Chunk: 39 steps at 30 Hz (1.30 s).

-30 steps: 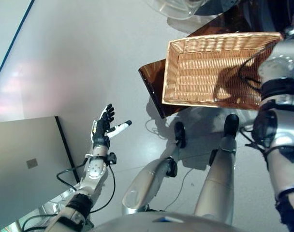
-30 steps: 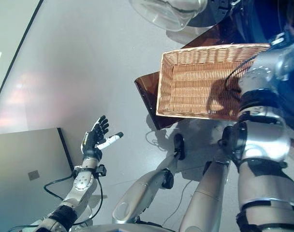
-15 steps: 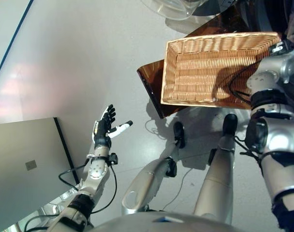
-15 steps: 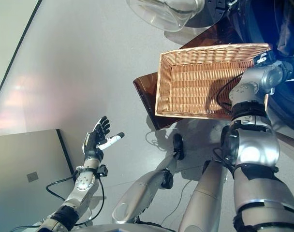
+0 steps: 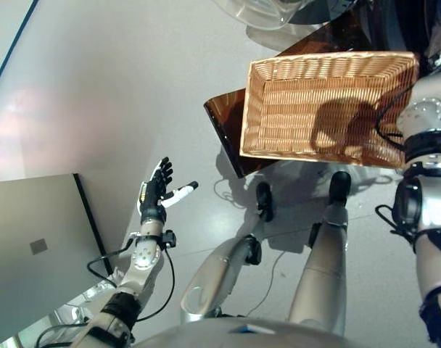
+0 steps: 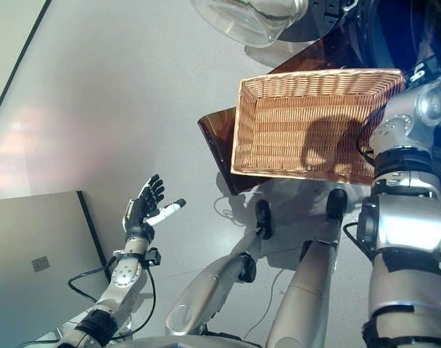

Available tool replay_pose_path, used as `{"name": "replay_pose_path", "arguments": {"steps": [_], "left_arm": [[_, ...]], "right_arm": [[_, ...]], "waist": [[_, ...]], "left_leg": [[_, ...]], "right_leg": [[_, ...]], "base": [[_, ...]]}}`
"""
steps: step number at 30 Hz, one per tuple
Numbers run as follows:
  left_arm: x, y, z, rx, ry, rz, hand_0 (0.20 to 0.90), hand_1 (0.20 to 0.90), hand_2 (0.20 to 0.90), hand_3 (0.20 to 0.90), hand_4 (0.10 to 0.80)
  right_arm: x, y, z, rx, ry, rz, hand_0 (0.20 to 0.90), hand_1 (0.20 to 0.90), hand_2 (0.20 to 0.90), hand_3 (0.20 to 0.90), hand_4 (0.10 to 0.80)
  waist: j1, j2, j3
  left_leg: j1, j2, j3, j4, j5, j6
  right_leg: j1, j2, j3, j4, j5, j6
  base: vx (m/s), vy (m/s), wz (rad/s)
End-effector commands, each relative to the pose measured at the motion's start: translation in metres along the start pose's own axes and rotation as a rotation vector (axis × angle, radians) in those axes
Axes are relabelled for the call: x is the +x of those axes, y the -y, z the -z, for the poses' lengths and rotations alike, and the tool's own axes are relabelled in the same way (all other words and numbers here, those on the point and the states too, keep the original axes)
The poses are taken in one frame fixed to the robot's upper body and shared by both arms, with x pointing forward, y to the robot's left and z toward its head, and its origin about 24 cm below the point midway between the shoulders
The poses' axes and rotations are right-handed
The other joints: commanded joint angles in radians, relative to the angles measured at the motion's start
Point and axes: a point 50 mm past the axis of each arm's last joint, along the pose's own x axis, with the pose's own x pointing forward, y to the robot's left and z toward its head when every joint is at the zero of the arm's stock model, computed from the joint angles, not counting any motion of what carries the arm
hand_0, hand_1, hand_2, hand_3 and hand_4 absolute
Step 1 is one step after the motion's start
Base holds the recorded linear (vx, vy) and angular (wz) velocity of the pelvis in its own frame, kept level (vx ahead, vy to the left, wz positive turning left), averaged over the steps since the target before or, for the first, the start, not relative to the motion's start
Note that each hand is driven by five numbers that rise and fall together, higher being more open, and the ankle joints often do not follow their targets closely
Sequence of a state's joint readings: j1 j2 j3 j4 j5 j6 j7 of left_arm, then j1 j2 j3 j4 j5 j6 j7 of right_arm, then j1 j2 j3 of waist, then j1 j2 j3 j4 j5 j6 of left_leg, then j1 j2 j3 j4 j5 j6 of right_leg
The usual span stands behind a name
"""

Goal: Pick up the clothes and place them into the washing machine

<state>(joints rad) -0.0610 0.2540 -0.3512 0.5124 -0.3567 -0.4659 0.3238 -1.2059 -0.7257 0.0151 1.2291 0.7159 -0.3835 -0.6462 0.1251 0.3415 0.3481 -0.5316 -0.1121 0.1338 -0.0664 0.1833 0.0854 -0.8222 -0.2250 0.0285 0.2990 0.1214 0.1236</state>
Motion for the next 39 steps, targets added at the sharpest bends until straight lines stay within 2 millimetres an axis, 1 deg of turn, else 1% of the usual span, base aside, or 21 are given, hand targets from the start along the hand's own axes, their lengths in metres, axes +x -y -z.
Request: {"name": "replay_pose_path", "arguments": {"steps": [1,3,4,6,7,11,16,17,19,20,22,23,26,29,31,32,34,35,36,37,39], "left_arm": [[0.001,-0.050,-0.015,0.099,0.099,-0.163,0.900,0.900,0.900,0.900,0.800],[-0.001,-0.055,-0.017,0.109,0.113,-0.187,0.900,0.900,0.900,0.900,0.800],[-0.001,-0.055,-0.017,0.107,0.113,-0.188,0.900,0.900,0.900,0.900,0.800],[-0.003,-0.060,-0.017,0.082,0.111,-0.223,0.900,0.900,0.900,0.900,0.800],[-0.003,-0.059,-0.018,0.069,0.118,-0.228,0.900,0.900,0.900,0.900,0.800],[0.002,-0.057,-0.025,0.061,0.157,-0.228,0.900,0.900,0.900,0.900,0.800],[0.007,-0.055,-0.029,0.057,0.173,-0.235,0.900,0.900,0.900,0.900,0.800],[0.009,-0.053,-0.031,0.058,0.181,-0.235,0.900,0.900,0.900,0.900,0.800],[0.009,-0.055,-0.030,0.060,0.177,-0.242,0.900,0.900,0.900,0.900,0.800],[0.009,-0.055,-0.028,0.060,0.172,-0.256,0.900,0.900,0.900,0.900,0.800],[0.010,-0.057,-0.028,0.056,0.169,-0.267,0.900,0.900,0.900,0.900,0.800],[0.011,-0.058,-0.026,0.057,0.160,-0.282,0.900,0.900,0.900,0.900,0.800],[0.013,-0.058,-0.025,0.057,0.157,-0.294,0.900,0.900,0.900,0.900,0.800],[0.014,-0.058,-0.022,0.058,0.141,-0.309,0.900,0.900,0.900,0.900,0.800],[0.015,-0.059,-0.021,0.059,0.135,-0.320,0.900,0.900,0.900,0.900,0.800],[0.015,-0.060,-0.018,0.053,0.122,-0.342,0.900,0.900,0.900,0.900,0.800],[0.015,-0.058,-0.014,0.060,0.101,-0.350,0.900,0.900,0.900,0.900,0.800],[0.015,-0.059,-0.013,0.061,0.101,-0.350,0.900,0.900,0.900,0.900,0.800],[0.015,-0.057,-0.012,0.068,0.095,-0.346,0.900,0.900,0.900,0.900,0.800],[0.015,-0.054,-0.007,0.079,0.075,-0.350,0.900,0.900,0.900,0.900,0.800],[0.014,-0.053,-0.002,0.095,0.053,-0.356,0.900,0.900,0.900,0.900,0.800]], "right_arm": [[0.006,-0.021,-0.031,-0.668,0.335,-0.137,0.900,0.900,0.900,0.900,0.800],[0.000,-0.031,-0.028,-0.896,0.439,-0.198,0.900,0.900,0.900,0.900,0.800],[-0.001,-0.032,-0.028,-0.896,0.441,-0.199,0.900,0.900,0.900,0.900,0.800],[-0.009,-0.037,-0.013,-1.312,0.638,-0.286,0.900,0.900,0.900,0.900,0.800],[-0.012,-0.038,-0.008,-1.422,0.712,-0.304,0.900,0.900,0.900,0.900,0.800],[-0.017,-0.042,0.000,-1.531,0.746,-0.348,0.900,0.900,0.900,0.900,0.800],[-0.023,-0.046,0.007,-1.529,0.759,-0.378,0.900,0.900,0.900,0.900,0.800],[-0.032,-0.048,0.018,-1.512,0.782,-0.440,0.900,0.900,0.900,0.900,0.800],[-0.036,-0.051,0.021,-1.490,0.770,-0.465,0.900,0.900,0.900,0.900,0.800],[-0.049,-0.057,0.032,-1.396,0.745,-0.536,0.900,0.900,0.900,0.900,0.800],[-0.057,-0.059,0.038,-1.346,0.724,-0.572,0.900,0.900,0.900,0.900,0.800],[-0.074,-0.063,0.050,-1.215,0.674,-0.647,0.900,0.900,0.900,0.900,0.800],[-0.088,-0.064,0.059,-1.113,0.637,-0.697,0.900,0.900,0.900,0.900,0.800],[-0.108,-0.047,0.086,-0.984,0.501,-0.722,0.900,0.900,0.900,0.900,0.800],[-0.113,-0.041,0.095,-0.987,0.485,-0.720,0.900,0.900,0.900,0.900,0.800],[-0.132,-0.034,0.105,-0.957,0.489,-0.757,0.900,0.900,0.900,0.900,0.800],[-0.148,-0.015,0.126,-0.944,0.407,-0.779,0.900,0.900,0.900,0.900,0.800],[-0.148,-0.014,0.126,-0.944,0.406,-0.779,0.900,0.900,0.900,0.900,0.800],[-0.152,-0.006,0.134,-0.970,0.392,-0.797,0.900,0.900,0.900,0.900,0.800],[-0.167,0.007,0.147,-0.949,0.332,-0.824,0.900,0.900,0.900,0.900,0.800],[-0.177,0.022,0.157,-0.933,0.267,-0.820,0.900,0.900,0.900,0.900,0.800]], "waist": [[0.041,-0.031,-0.049],[0.044,-0.034,-0.045],[0.042,-0.033,-0.045],[0.049,-0.037,-0.046],[0.051,-0.037,-0.047],[0.060,-0.040,-0.046],[0.058,-0.052,-0.036],[0.052,-0.062,-0.028],[0.050,-0.067,-0.026],[0.042,-0.081,-0.020],[0.037,-0.090,-0.017],[0.025,-0.111,-0.009],[0.016,-0.124,0.001],[0.001,-0.151,0.015],[0.000,-0.157,0.017],[-0.009,-0.173,0.020],[-0.017,-0.188,0.025],[-0.017,-0.188,0.025],[-0.018,-0.193,0.026],[-0.024,-0.209,0.024],[-0.031,-0.225,0.023]], "left_leg": [[-0.062,0.073,-0.012,0.102,-0.075,-0.144],[-0.068,0.075,-0.013,0.104,-0.072,-0.144],[-0.068,0.075,-0.013,0.105,-0.072,-0.144],[-0.078,0.073,-0.015,0.109,-0.067,-0.143],[-0.080,0.072,-0.017,0.110,-0.067,-0.143],[-0.087,0.073,-0.021,0.116,-0.066,-0.143],[-0.092,0.074,-0.022,0.121,-0.064,-0.142],[-0.090,0.075,-0.023,0.124,-0.065,-0.142],[-0.088,0.077,-0.025,0.125,-0.066,-0.141],[-0.085,0.079,-0.026,0.130,-0.068,-0.140],[-0.083,0.080,-0.027,0.134,-0.069,-0.140],[-0.076,0.085,-0.030,0.140,-0.073,-0.139],[-0.071,0.087,-0.032,0.147,-0.077,-0.138],[-0.060,0.094,-0.038,0.163,-0.087,-0.135],[-0.054,0.093,-0.040,0.167,-0.090,-0.134],[-0.043,0.096,-0.044,0.169,-0.094,-0.132],[-0.030,0.099,-0.047,0.172,-0.095,-0.132],[-0.029,0.099,-0.048,0.171,-0.095,-0.132],[-0.023,0.100,-0.050,0.171,-0.096,-0.131],[-0.003,0.103,-0.054,0.166,-0.096,-0.130],[0.017,0.106,-0.057,0.166,-0.097,-0.130]], "right_leg": [[0.129,0.013,-0.020,-0.098,-0.036,-0.024],[0.125,0.014,-0.024,-0.102,-0.029,-0.025],[0.125,0.014,-0.024,-0.101,-0.029,-0.025],[0.120,0.016,-0.025,-0.103,-0.022,-0.025],[0.118,0.017,-0.024,-0.103,-0.022,-0.025],[0.114,0.019,-0.027,-0.100,-0.021,-0.026],[0.113,0.022,-0.028,-0.098,-0.020,-0.027],[0.117,0.024,-0.031,-0.096,-0.020,-0.027],[0.121,0.025,-0.032,-0.097,-0.020,-0.027],[0.127,0.027,-0.034,-0.097,-0.019,-0.027],[0.133,0.029,-0.036,-0.098,-0.019,-0.027],[0.145,0.031,-0.041,-0.097,-0.021,-0.028],[0.155,0.033,-0.044,-0.095,-0.023,-0.028],[0.179,0.035,-0.057,-0.090,-0.030,-0.029],[0.186,0.035,-0.059,-0.089,-0.031,-0.030],[0.208,0.037,-0.065,-0.094,-0.033,-0.029],[0.228,0.036,-0.075,-0.096,-0.036,-0.028],[0.229,0.036,-0.075,-0.097,-0.036,-0.028],[0.239,0.036,-0.079,-0.099,-0.037,-0.028],[0.260,0.036,-0.086,-0.104,-0.037,-0.027],[0.287,0.036,-0.093,-0.109,-0.039,-0.026]], "base": [[-0.049,-0.021,0.10],[-0.042,-0.023,0.06],[0.000,0.000,0.00],[0.000,0.000,0.00],[0.000,0.000,0.00],[0.000,0.000,0.00],[-0.017,-0.009,0.06],[0.000,0.000,0.00],[-0.004,-0.015,-0.01],[0.000,0.000,0.00],[-0.009,-0.040,-0.03],[-0.016,-0.059,-0.03],[-0.013,-0.035,0.02],[-0.014,-0.041,0.02],[0.000,0.000,0.00],[0.000,0.000,0.00],[0.005,-0.021,0.01],[0.011,-0.028,0.06],[0.019,-0.032,0.08],[0.023,-0.040,0.06],[0.032,-0.031,0.05]]}}
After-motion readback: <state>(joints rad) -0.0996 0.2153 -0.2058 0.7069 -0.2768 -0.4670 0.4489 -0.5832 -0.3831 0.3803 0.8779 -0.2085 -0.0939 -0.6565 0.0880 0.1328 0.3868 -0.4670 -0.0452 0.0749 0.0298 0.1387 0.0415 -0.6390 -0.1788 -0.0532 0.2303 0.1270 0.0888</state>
